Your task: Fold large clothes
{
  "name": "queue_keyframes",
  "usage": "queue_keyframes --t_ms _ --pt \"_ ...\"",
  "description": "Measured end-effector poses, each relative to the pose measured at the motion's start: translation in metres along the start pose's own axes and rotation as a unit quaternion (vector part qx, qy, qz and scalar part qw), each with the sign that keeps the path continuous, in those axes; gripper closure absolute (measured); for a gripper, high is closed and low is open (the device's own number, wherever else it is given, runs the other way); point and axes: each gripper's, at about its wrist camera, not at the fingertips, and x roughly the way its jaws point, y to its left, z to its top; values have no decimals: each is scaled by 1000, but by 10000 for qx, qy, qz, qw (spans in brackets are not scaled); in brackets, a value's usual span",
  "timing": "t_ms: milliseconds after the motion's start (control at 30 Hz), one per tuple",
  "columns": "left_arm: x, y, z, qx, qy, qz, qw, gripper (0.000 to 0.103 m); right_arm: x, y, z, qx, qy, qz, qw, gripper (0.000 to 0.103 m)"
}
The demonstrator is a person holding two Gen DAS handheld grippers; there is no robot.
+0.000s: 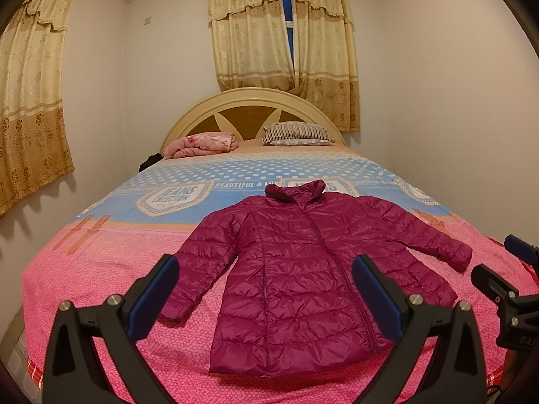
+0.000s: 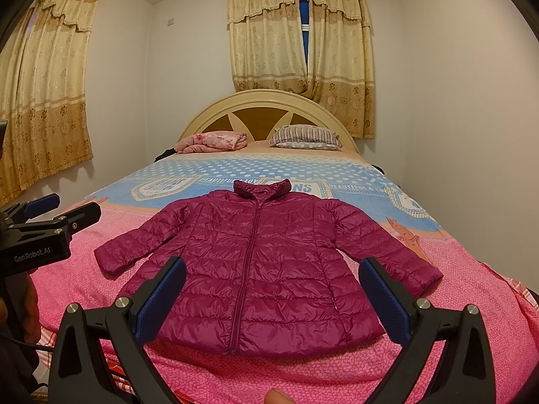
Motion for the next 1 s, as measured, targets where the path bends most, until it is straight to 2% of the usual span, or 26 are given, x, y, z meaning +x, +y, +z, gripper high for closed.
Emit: queue_keyframes --t_ms 800,1000 --pt "1 6 1 13 3 60 10000 0 1 1 0 17 54 28 10000 1" --pt "19 7 -5 45 200 156 9997 0 19 -11 -6 123 178 26 9998 1"
